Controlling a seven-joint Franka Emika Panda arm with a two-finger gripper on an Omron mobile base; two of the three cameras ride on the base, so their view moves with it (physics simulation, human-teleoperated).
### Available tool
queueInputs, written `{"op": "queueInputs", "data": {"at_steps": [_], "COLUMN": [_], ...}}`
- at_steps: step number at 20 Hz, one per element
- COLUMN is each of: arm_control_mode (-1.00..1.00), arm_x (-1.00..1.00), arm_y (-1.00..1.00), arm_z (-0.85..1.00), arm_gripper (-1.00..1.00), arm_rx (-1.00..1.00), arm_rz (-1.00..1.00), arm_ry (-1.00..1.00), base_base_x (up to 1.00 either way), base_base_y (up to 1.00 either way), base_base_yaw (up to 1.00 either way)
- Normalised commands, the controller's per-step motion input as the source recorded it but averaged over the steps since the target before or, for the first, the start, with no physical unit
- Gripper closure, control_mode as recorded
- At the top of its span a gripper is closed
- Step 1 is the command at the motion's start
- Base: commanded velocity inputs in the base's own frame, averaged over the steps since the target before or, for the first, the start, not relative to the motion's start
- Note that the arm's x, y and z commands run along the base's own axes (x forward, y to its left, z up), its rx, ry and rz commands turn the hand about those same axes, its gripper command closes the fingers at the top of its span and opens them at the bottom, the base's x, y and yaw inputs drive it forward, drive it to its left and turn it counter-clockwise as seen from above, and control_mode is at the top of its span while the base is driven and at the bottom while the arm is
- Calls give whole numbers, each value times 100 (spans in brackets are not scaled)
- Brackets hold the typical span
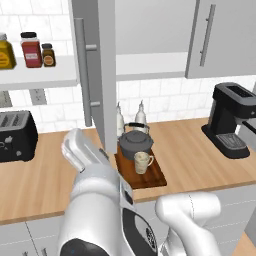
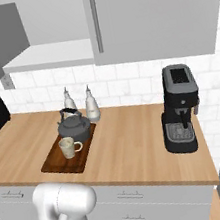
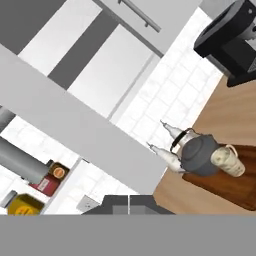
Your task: Pick the kettle from the counter and place it on the tray. Then pick the mug from the cabinet and place it on the tray. Then close the cabinet doors.
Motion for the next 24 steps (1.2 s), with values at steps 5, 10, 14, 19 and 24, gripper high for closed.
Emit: {"op": "queueInputs", "data": {"at_steps": [5,10,14,19,24], "arm_control_mode": [-100,-100,-100,-100,-100], "arm_x": [24,49,83,99,68], "arm_y": [59,43,21,16,31], "arm_z": [-8,0,-1,-12,-2], "arm_gripper": [100,100,100,100,100], "arm_rx": [0,0,0,0,0], "arm_rz": [-9,-11,-12,-14,-10], "arm_ry": [-1,-7,-7,-5,-8], "base_base_x": [0,0,0,0,0], "base_base_y": [0,0,0,0,0], "base_base_yaw": [0,0,0,0,0]}}
